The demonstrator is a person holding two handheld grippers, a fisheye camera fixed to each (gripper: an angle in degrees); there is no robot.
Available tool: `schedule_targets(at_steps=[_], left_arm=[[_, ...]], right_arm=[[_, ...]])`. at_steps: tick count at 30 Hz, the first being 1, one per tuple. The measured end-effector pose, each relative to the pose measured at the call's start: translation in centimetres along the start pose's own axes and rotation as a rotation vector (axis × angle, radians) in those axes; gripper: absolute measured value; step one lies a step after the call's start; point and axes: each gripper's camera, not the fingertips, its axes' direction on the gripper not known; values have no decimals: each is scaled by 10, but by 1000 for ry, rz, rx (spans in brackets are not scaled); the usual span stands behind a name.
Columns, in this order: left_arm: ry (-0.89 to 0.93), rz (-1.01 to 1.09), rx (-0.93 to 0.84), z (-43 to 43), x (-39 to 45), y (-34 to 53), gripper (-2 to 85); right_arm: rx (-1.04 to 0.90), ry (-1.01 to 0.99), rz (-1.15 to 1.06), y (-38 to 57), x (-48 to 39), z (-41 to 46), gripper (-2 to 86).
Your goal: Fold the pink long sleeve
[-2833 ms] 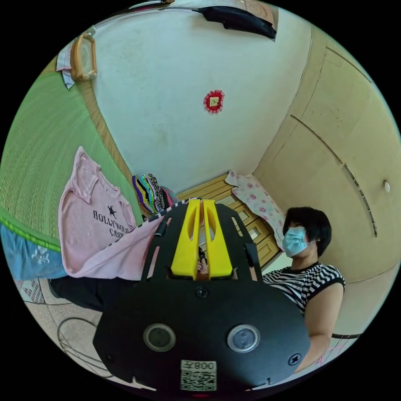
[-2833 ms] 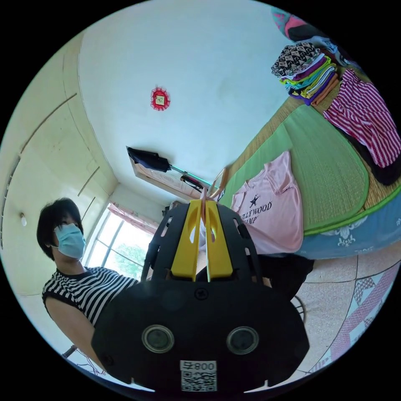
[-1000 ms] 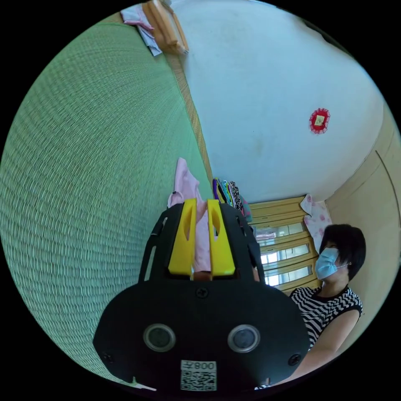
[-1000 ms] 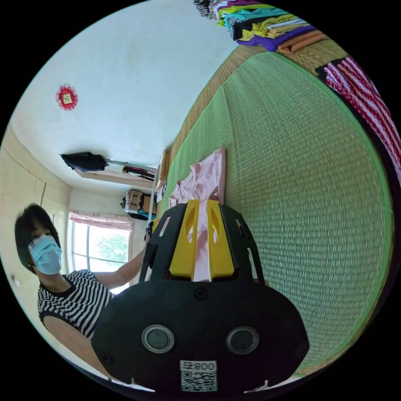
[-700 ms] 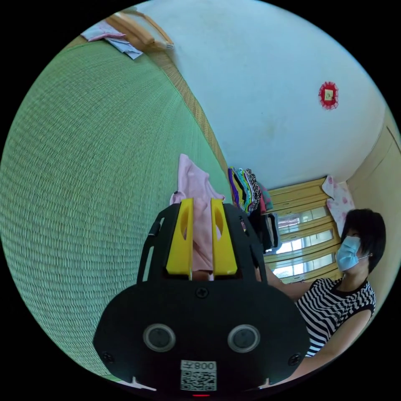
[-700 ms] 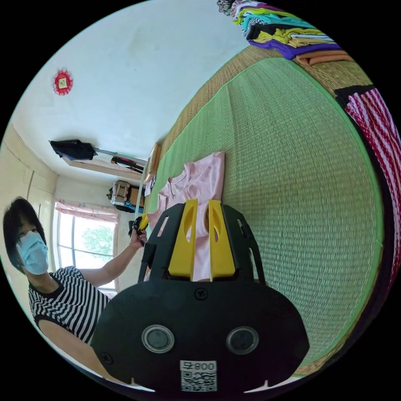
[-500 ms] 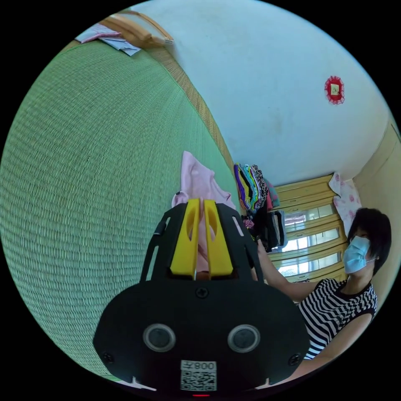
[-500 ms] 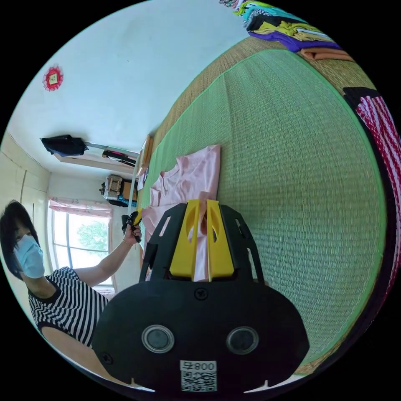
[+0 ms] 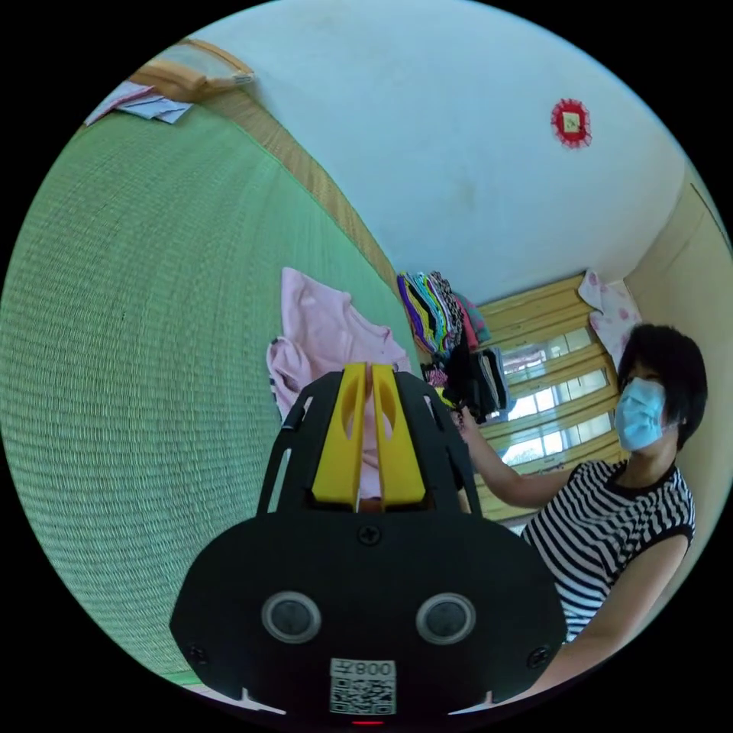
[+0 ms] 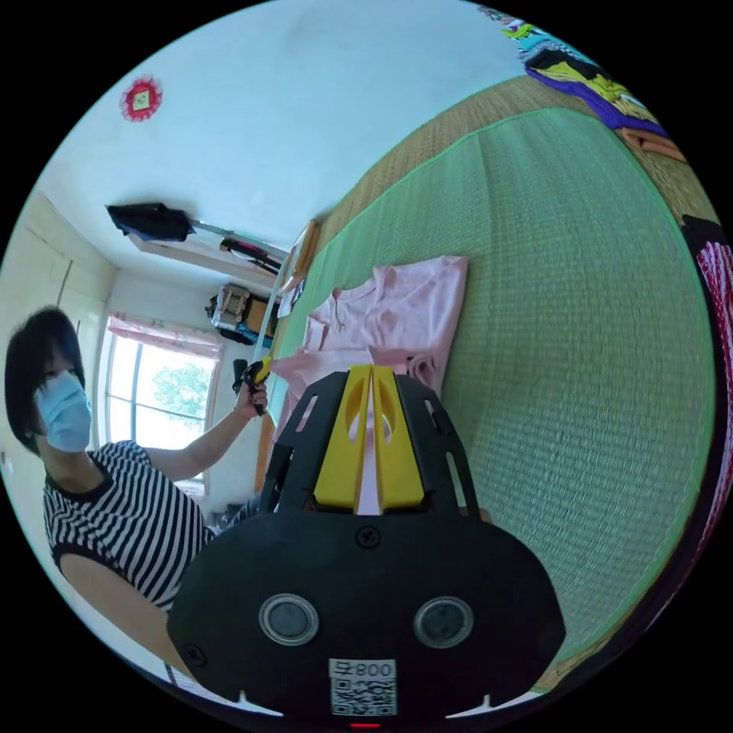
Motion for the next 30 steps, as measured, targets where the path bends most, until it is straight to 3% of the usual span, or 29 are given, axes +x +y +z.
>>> schedule_targets(at_steps=[5,9,12,17,22,26,30], left_arm=[[-51,-7,-103,-10,0,29,12],[-58,-81,-65,-24,-12,47,13],[-51,-85,-66,-23,-13,48,13],[-40,-54,-93,-13,-9,41,13],[-43,-52,-118,-11,-8,43,13],[-59,-67,-118,-17,-11,49,13],[-69,-101,-110,-21,-17,59,13]], right_arm=[[-84,62,4,38,-5,-8,5],[10,97,37,50,-6,-27,18],[58,154,15,37,-19,-35,58],[-26,277,-21,-8,-35,-17,68],[-104,255,-25,-23,-36,-6,25],[-113,191,-219,3,-70,-23,9],[-171,153,-266,42,-78,-36,6]])
